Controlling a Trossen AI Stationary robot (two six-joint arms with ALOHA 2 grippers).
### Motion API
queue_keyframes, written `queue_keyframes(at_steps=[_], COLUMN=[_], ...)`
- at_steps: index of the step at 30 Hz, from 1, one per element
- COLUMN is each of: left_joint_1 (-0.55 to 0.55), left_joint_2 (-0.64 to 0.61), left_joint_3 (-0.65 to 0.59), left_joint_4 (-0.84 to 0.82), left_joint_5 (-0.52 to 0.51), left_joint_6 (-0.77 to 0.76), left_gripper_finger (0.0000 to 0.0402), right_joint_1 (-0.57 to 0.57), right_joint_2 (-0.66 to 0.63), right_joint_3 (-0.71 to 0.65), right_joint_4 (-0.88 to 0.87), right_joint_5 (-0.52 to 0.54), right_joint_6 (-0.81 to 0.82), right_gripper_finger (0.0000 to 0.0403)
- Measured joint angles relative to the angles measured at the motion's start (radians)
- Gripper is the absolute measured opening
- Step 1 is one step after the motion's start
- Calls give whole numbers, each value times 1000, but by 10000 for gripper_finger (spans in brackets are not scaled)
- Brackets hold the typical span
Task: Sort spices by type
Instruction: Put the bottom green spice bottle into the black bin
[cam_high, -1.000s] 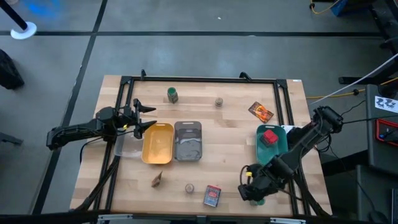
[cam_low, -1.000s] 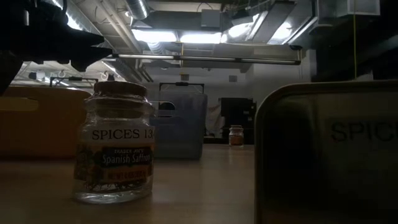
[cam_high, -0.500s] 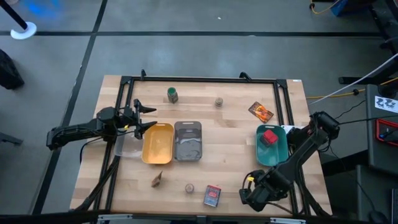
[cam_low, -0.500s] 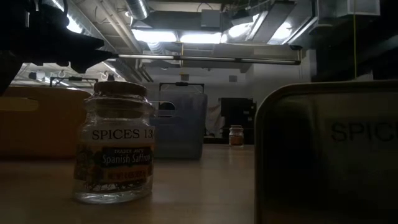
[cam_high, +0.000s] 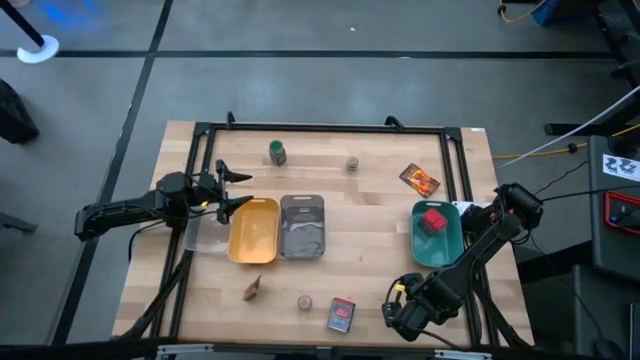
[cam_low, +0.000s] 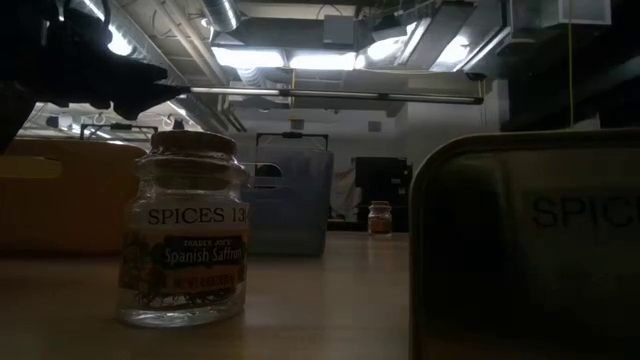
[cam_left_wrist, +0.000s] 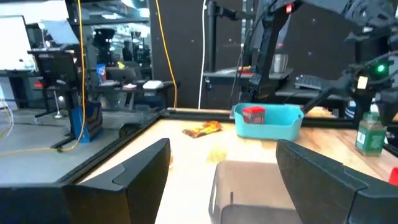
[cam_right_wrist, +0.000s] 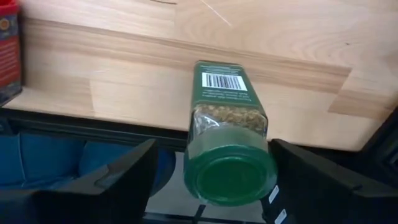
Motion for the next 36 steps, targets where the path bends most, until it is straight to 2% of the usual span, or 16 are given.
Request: queue_keyframes(at_steps=[4,7,12,16,20,27,36], left_joint_1=[0,0,0,0,0,0,0], left_joint_2=[0,0,0,0,0,0,0], left_joint_3=[0,0,0,0,0,0,0], left_joint_4=[-2,-2,-2,-2,-2,-2,0], left_joint_5=[0,0,0,0,0,0,0], left_joint_6=[-1,0,0,0,0,0,0], left_gripper_finger=[279,279,279,279,279,279,279], right_joint_1=[0,0,0,-1,-1,-2,-33], right_joint_2=[0,0,0,0,0,-4,-3], right_joint_3=[0,0,0,0,0,2,2], right_joint_4=[0,-1,-1,0,0,0,14], right_joint_5=[-24,-47,28,9,28,169,416], right_joint_6=[-5,-8,-26,-30,-30,-30,-62], right_gripper_finger=[305,287,246,212,210,227,211])
